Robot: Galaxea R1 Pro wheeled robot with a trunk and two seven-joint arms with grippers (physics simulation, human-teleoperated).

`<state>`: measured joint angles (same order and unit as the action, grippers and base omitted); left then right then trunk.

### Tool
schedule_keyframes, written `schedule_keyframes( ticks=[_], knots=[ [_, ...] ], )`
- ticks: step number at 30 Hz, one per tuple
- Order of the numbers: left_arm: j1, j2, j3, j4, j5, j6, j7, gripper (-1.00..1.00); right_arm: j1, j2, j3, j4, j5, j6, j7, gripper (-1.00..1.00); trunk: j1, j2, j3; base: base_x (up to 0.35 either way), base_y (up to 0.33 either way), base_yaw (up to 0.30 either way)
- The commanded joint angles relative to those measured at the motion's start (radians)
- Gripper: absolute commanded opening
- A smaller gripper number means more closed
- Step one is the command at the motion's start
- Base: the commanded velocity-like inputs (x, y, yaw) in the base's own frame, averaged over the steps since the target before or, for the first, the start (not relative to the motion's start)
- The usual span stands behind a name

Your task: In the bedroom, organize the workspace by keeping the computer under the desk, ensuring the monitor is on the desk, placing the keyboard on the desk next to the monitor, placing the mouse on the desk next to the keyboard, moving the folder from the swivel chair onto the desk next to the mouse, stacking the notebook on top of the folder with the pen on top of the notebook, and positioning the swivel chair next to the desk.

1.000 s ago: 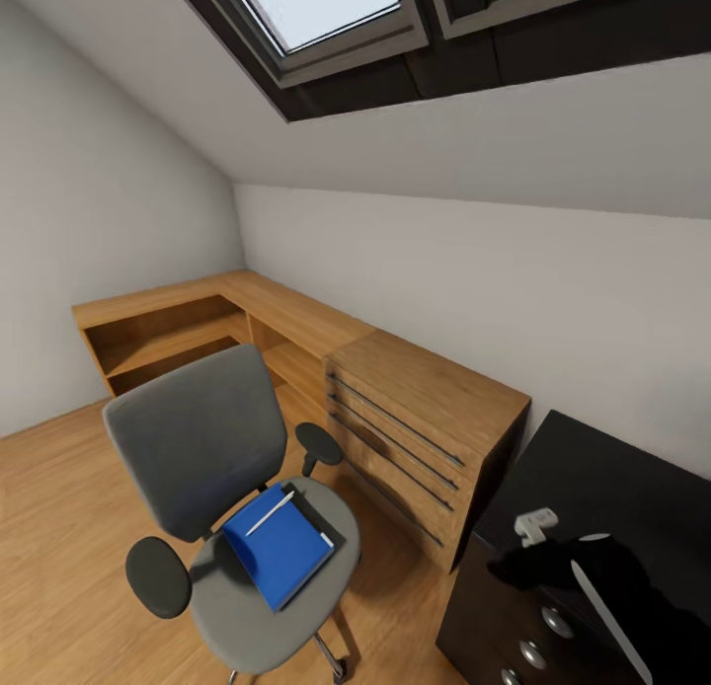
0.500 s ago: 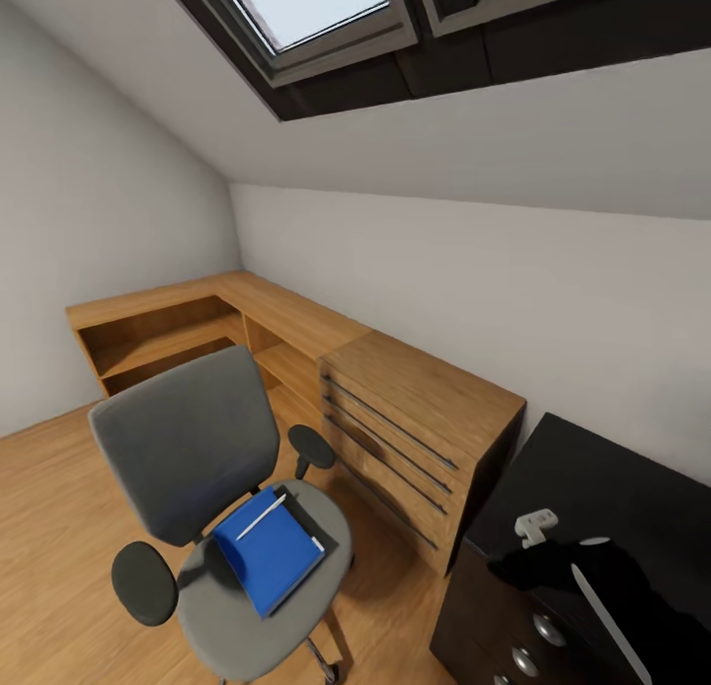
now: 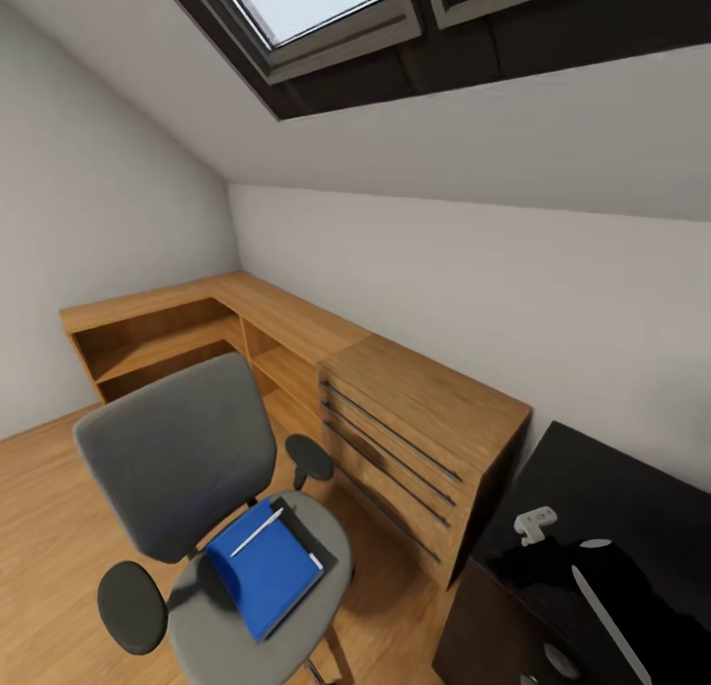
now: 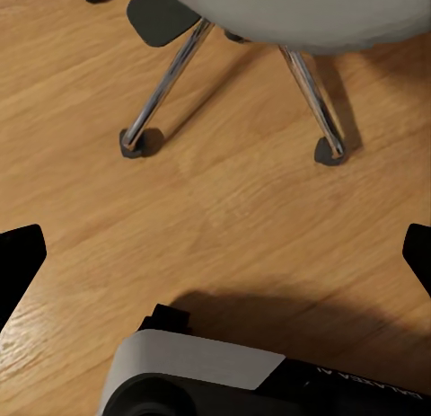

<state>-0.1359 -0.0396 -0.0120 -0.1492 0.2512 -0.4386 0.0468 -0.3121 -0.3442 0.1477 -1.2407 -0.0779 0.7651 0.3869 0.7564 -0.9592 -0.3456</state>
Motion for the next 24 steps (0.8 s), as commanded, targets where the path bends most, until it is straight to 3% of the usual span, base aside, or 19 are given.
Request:
schedule_keyframes(
  ticks=[1, 7, 24],
  knots=[
    [-0.001, 0.0, -0.002, 0.0, 0.0, -0.003, 0.004, 1.0, -0.001, -0.001, 0.001, 0.002, -0.008, 0.004, -0.003, -1.0, 0.0, -0.001, -0.001, 0.157, 0.0, 0.0],
    [-0.001, 0.0, -0.002, 0.0, 0.0, -0.003, 0.004, 1.0, -0.001, -0.001, 0.001, 0.01, -0.008, 0.001, -0.003, -1.0, 0.0, -0.001, -0.001, 0.175, 0.0, 0.0],
    [-0.001, 0.0, -0.002, 0.0, 0.0, -0.003, 0.004, 1.0, -0.001, -0.001, 0.003, 0.026, -0.006, -0.011, -0.003, -1.0, 0.0, -0.001, -0.001, 0.007, -0.083, 0.0]
  ],
)
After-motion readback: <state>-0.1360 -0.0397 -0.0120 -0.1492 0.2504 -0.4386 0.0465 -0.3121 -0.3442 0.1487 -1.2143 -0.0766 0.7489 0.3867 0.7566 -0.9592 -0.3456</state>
